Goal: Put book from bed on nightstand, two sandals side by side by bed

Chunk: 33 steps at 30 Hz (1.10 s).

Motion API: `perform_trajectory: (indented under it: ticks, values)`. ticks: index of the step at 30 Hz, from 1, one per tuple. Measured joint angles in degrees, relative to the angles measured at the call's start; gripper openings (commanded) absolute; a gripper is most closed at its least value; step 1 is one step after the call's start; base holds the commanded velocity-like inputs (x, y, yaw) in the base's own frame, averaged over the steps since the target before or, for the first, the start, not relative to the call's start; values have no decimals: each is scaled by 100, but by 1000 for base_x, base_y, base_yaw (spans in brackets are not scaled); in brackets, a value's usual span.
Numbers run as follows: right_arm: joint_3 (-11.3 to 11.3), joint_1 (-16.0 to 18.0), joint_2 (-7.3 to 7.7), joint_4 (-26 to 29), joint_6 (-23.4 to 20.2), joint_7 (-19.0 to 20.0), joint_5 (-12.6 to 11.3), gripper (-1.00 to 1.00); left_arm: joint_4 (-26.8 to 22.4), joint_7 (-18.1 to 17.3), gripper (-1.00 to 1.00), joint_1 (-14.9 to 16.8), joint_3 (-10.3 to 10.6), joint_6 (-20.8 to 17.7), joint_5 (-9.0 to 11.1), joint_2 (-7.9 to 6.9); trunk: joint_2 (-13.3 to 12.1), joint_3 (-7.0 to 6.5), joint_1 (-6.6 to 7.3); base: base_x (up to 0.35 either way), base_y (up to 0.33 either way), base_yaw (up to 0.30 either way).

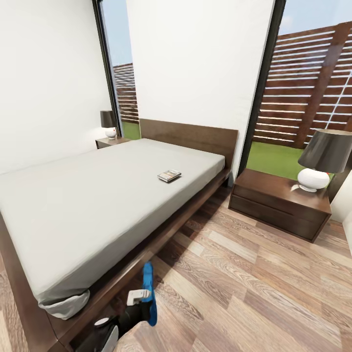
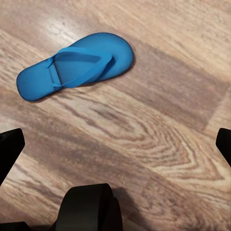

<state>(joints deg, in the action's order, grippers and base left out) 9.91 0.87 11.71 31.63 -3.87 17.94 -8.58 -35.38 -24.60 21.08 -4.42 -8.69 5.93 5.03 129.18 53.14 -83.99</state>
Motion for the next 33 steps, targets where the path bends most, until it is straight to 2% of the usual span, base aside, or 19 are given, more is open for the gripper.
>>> perform_trajectory:
  ticks: [2,5,8,13,15,18,19,21,22,23,25,26,27,28,31,33]
  values:
    - [-1,0,0,-1,1,-1,1,100,-386,-8,-100,5,96,-285,3,31,0,0,0,0,0,0]
    - [-2,0,0,-4,3,-3,6,100,-840,-73,-100,7,372,-617,-11,53,0,1,0,0,0,0]
    - [-5,0,-2,-2,13,-21,32,100,-940,-292,-100,8,527,-700,-18,63,0,1,0,0,0,0]
    - [-10,2,-12,123,16,-55,67,100,-955,-420,-100,8,582,-707,-25,68,0,1,0,0,0,0]
    - [-17,2,-9,473,-3,-74,110,100,-948,-435,-100,8,587,-701,-26,64,0,1,0,0,0,0]
    - [-22,1,-1,1156,-51,-83,331,100,-947,-448,-100,8,589,-698,-28,56,0,0,0,0,0,0]
    - [-23,1,7,1444,-64,-83,489,100,-947,-450,-100,8,589,-697,-29,54,0,0,0,0,0,0]
    - [-24,1,31,2011,-88,-80,992,100,-947,-453,-100,8,590,-697,-29,53,0,0,0,0,0,0]
    - [-26,0,33,2159,-94,-80,1171,100,-948,-453,-100,8,589,-697,-29,52,0,1,0,0,0,0]
    - [-29,0,31,2402,-103,-76,1564,100,-947,-453,-100,8,590,-695,-29,52,0,1,0,0,0,0]
    - [-24,2,29,2757,-105,-65,2558,100,-946,-454,-100,8,589,-691,-30,52,0,1,0,0,0,0]
    - [-22,1,28,2815,-105,-64,2818,100,-946,-454,-100,8,590,-690,-30,52,0,1,0,0,0,0]
    - [-20,0,28,2894,-105,-62,3287,100,-946,-454,-100,8,589,-687,-30,51,0,1,0,0,0,0]
    - [-17,2,27,2964,-103,-55,3892,100,-945,-454,-100,8,589,-683,-30,51,0,1,0,0,0,0]
    - [-20,16,22,3014,-105,-50,4570,100,-947,-454,-100,8,616,-681,-29,57,0,1,0,0,0,0]
    - [-28,184,19,3024,-100,-49,4845,100,-945,-454,-100,8,641,-679,-30,59,-1,0,0,0,0,0]
